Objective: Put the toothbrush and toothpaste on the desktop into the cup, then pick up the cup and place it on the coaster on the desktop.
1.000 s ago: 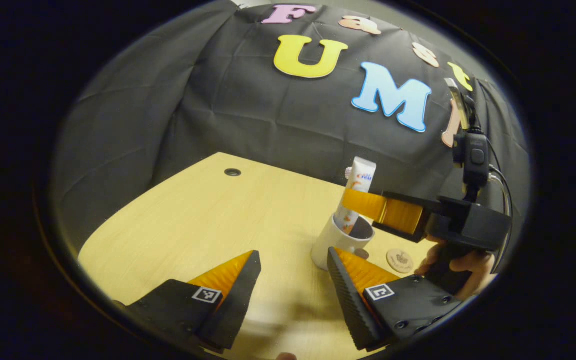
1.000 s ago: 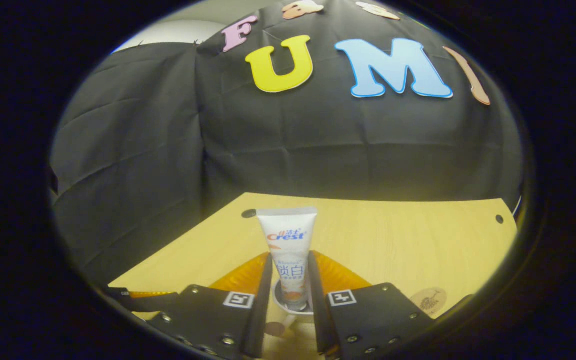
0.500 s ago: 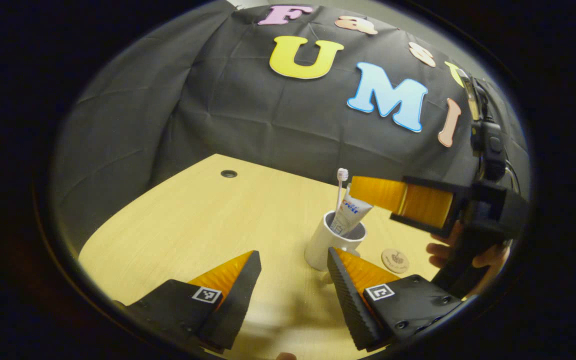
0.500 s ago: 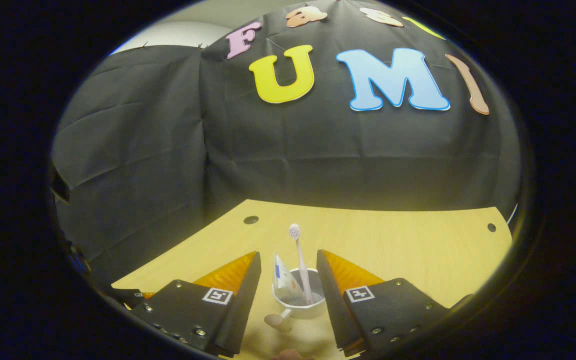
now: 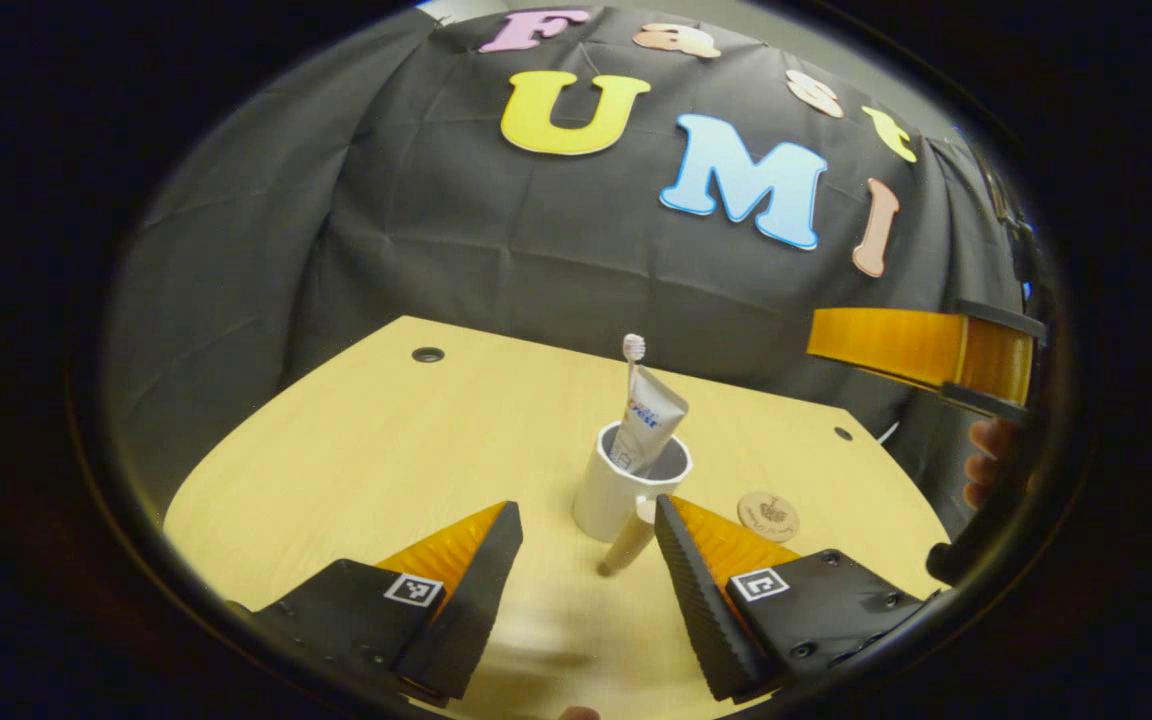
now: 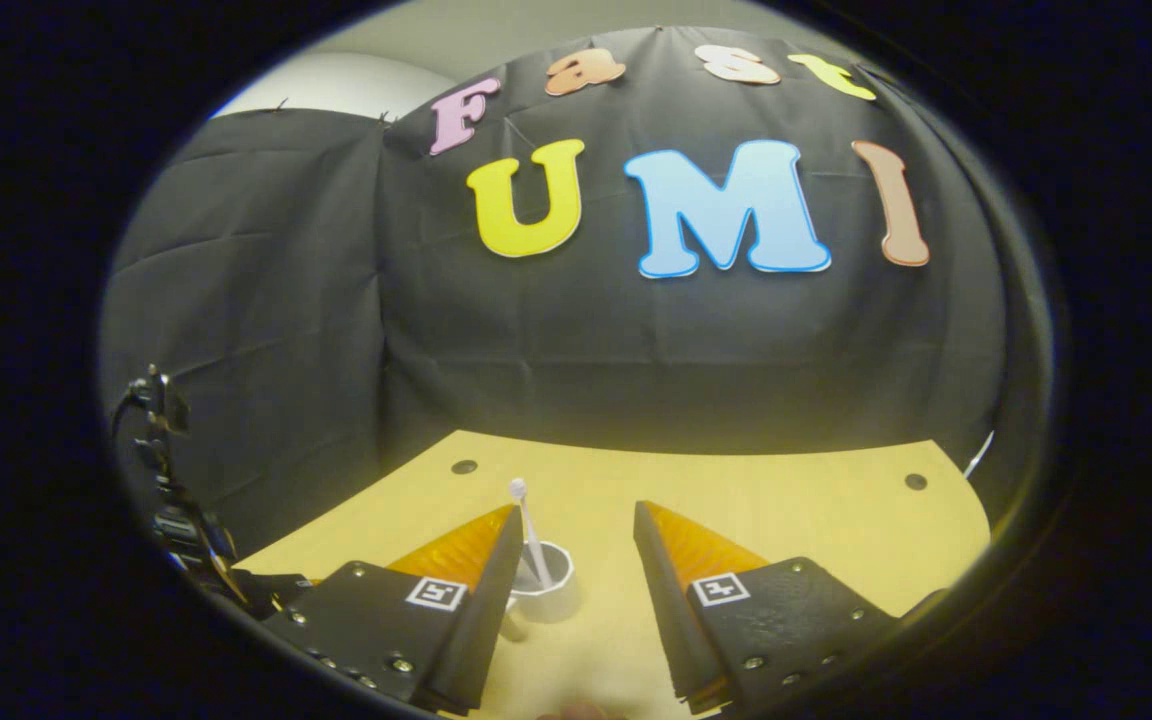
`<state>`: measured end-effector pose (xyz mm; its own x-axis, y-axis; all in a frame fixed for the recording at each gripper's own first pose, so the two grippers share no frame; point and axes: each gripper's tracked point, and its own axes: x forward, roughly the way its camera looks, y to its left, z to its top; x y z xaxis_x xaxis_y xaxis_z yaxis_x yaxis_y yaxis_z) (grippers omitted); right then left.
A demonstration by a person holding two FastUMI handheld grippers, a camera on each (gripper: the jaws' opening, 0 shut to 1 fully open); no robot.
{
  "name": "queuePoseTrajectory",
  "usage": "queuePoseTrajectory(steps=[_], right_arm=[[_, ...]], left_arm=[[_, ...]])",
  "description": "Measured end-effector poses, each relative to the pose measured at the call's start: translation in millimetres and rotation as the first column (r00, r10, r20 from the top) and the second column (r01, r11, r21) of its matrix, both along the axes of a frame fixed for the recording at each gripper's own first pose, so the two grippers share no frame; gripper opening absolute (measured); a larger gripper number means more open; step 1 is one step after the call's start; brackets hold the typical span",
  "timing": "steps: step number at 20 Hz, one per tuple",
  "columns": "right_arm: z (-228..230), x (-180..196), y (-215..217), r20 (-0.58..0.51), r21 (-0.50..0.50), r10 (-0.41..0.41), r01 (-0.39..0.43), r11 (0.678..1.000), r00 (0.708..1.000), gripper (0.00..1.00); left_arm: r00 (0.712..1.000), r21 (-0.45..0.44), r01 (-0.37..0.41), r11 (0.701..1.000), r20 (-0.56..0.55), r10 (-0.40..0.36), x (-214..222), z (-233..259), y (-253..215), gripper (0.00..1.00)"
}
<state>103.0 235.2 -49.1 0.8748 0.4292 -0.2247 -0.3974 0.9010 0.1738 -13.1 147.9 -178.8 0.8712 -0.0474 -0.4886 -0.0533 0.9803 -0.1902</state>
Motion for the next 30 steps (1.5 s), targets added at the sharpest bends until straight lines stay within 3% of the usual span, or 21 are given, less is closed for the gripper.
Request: queuePoseTrajectory(steps=[8, 9, 10, 17, 18, 19, 21, 26, 29, 30], right_arm=[[-7.4, -29.2, -59.5, -0.039, -0.025, -0.075, 0.074, 0.997, 0.996, 0.67], [-11.1, -32.1, -64.9, -0.047, -0.03, -0.08, 0.079, 0.996, 0.996, 0.67], [-14.0, -35.7, -70.3, -0.059, -0.032, -0.083, 0.081, 0.996, 0.995, 0.67], [-42.9, -49.6, -108.3, -0.151, -0.055, -0.125, 0.117, 0.992, 0.981, 0.67], [-46.5, -50.3, -113.5, -0.164, -0.057, -0.132, 0.124, 0.991, 0.978, 0.67], [-50.6, -50.3, -117.8, -0.176, -0.055, -0.138, 0.131, 0.99, 0.975, 0.67], [-57.4, -49.0, -125.2, -0.199, -0.052, -0.154, 0.147, 0.988, 0.968, 0.67], [-73.2, -44.4, -134.7, -0.259, -0.034, -0.176, 0.173, 0.984, 0.95, 0.67], [-80.6, -42.3, -138.8, -0.282, -0.031, -0.183, 0.182, 0.983, 0.942, 0.67], [-82.6, -42.1, -139.5, -0.289, -0.031, -0.184, 0.183, 0.983, 0.94, 0.67]], left_arm=[[0.987, -0.006, 0.095, 0.995, -0.133, -0.095, 15.0, -30.6, -40.1, 0.96], [0.982, 0.001, 0.096, 0.995, -0.162, -0.095, 16.7, -36.2, -41.5, 0.97], [0.977, 0.007, 0.099, 0.995, -0.188, -0.096, 19.2, -42.3, -41.8, 0.89], [0.925, 0.049, 0.124, 0.991, -0.367, -0.098, 30.6, -89.3, -37.9, 0.89], [0.916, 0.052, 0.131, 0.99, -0.387, -0.101, 31.8, -95.4, -38.4, 0.96], [0.91, 0.056, 0.137, 0.989, -0.402, -0.103, 33.7, -99.4, -39.4, 0.89], [0.903, 0.071, 0.143, 0.987, -0.419, -0.101, 37.3, -107.3, -38.1, 0.84], [0.903, 0.137, 0.152, 0.979, -0.422, -0.081, 48.8, -112.7, -31.1, 0.89], [0.897, 0.137, 0.165, 0.977, -0.433, -0.09, 48.1, -115.5, -35.3, 0.69], [0.896, 0.136, 0.167, 0.977, -0.434, -0.092, 48.6, -116.0, -35.0, 0.67]])
